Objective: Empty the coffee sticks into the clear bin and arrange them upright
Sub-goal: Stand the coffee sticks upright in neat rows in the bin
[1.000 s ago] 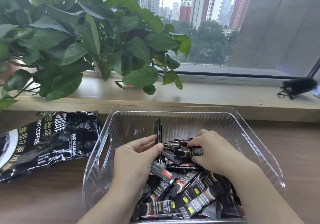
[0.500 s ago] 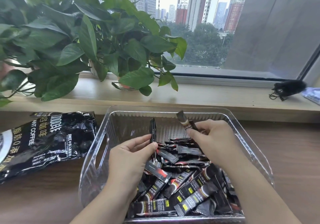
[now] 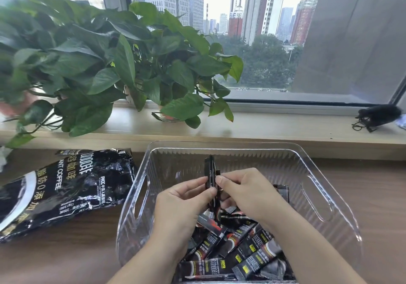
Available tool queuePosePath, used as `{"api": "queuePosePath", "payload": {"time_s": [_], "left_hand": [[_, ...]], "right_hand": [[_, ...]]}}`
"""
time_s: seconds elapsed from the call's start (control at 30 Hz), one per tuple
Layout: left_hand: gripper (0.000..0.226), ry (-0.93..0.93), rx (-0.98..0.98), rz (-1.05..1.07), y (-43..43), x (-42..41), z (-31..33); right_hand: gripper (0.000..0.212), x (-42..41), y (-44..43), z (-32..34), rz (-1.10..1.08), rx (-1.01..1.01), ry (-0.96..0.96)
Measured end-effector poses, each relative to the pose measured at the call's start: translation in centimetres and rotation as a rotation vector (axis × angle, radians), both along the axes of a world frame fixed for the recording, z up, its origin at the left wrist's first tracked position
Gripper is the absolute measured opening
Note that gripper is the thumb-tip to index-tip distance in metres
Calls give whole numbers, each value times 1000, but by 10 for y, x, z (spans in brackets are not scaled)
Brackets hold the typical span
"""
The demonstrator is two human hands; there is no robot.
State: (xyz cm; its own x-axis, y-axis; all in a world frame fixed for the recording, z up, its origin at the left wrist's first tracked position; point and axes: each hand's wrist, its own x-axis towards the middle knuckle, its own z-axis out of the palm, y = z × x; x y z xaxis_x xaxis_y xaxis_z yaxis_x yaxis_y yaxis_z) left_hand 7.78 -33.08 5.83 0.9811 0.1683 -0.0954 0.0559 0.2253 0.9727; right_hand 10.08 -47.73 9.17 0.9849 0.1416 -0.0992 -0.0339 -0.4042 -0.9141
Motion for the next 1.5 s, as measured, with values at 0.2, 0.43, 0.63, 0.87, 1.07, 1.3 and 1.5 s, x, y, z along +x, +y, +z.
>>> {"api": "queuePosePath", "payload": {"time_s": [0.2, 0.43, 0.63, 0.87, 1.07, 1.3, 1.5], "left_hand": [[26, -13, -19, -64, 1, -3, 4], [32, 63, -57, -146, 0, -3, 4], [36, 74, -82, -192, 0, -4, 5], [35, 41, -54, -214, 1, -4, 3], [33, 11, -11, -203, 2, -5, 3], [44, 77, -22, -229, 3, -5, 4], [58, 140, -23, -240, 1, -4, 3]], "right_hand": [[11, -1, -13, -1, 42, 202, 115], [11, 0, -18, -4, -47, 345, 182], [20, 6, -20, -1, -123, 491, 245], [24, 4, -20, 2, -59, 476, 266], [21, 4, -19, 1, -9, 418, 285], [25, 6, -16, -4, -42, 458, 271], [31, 5, -16, -4, -24, 474, 275]]}}
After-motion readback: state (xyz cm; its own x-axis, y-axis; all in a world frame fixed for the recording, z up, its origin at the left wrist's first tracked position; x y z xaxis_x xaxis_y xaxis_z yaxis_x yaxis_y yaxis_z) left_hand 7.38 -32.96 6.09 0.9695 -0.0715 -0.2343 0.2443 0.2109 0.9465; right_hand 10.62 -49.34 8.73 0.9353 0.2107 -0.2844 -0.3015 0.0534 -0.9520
